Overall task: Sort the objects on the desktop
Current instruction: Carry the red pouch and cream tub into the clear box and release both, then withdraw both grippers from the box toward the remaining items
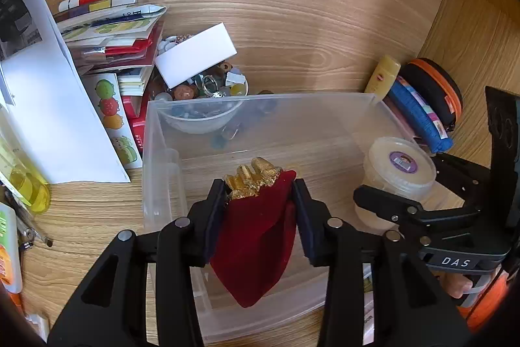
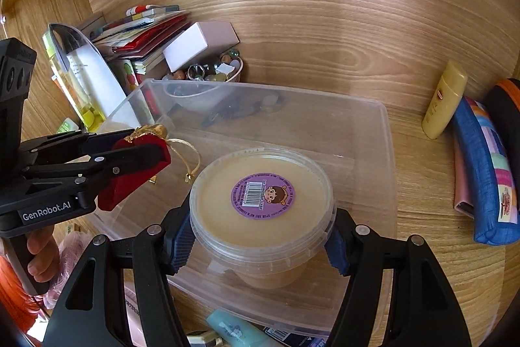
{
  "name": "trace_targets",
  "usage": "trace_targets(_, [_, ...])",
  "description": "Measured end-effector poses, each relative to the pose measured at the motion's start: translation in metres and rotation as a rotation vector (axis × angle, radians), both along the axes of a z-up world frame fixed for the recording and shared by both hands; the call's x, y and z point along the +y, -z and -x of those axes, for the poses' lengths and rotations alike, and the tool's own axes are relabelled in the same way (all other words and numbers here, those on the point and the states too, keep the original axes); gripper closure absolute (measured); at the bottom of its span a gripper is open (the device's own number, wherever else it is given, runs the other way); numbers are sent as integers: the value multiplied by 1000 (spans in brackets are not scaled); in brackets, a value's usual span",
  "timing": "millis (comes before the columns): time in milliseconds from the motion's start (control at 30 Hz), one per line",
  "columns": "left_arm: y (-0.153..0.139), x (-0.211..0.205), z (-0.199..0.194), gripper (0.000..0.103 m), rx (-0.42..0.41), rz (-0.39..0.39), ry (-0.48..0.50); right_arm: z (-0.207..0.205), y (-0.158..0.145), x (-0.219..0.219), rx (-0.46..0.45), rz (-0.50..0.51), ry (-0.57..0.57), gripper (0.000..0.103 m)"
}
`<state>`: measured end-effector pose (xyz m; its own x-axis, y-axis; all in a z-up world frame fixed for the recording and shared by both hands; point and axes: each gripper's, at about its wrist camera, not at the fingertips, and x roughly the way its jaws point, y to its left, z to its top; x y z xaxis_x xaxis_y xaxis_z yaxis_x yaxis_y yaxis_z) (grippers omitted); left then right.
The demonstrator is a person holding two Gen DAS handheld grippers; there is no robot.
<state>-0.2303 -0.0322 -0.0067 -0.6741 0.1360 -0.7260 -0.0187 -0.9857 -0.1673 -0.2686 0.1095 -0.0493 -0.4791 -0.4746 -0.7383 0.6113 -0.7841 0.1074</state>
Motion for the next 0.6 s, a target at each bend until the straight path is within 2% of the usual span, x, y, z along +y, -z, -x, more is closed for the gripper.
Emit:
trace_targets(167, [2, 3, -1, 52, 4, 17, 11, -2, 1, -2, 15, -27, -7, 40])
trace_targets(333, [3, 3, -3, 39, 10, 12, 12, -4, 2, -6, 25, -47, -11, 36])
trace_targets(467, [3, 4, -3, 37, 11, -8, 17, -6, -1, -4, 41, -41, -10, 35])
trace_targets(600, [2, 6, -4, 36, 14, -8, 15, -11, -5, -5, 76, -48, 3, 26])
